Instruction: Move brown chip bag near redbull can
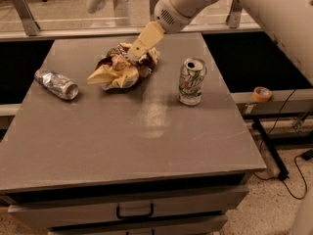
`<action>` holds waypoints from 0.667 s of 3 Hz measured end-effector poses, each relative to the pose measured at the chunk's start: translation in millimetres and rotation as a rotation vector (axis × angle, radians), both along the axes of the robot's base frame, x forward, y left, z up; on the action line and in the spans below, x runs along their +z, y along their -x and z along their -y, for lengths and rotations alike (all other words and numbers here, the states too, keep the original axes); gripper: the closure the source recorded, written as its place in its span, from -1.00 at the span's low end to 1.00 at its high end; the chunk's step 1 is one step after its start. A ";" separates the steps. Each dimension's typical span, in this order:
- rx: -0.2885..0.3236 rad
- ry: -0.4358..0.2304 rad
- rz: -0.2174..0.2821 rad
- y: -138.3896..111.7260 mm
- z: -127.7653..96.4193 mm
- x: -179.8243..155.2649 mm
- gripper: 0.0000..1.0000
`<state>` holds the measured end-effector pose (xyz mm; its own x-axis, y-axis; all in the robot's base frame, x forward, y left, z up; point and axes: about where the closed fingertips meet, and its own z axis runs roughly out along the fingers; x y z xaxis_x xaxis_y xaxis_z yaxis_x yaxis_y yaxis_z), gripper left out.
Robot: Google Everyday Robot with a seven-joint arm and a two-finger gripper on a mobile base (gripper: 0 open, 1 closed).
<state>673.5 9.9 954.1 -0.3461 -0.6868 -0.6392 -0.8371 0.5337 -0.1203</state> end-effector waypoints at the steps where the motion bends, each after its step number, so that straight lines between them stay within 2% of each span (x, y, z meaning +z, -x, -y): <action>1: -0.044 0.074 0.158 2.9 37.5 57.7 -1.00; 2: -0.046 0.084 0.177 4.6 40.1 65.3 -1.00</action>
Offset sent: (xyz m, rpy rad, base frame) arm -0.0025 -0.0342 0.0520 -0.0675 -0.1434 -0.0398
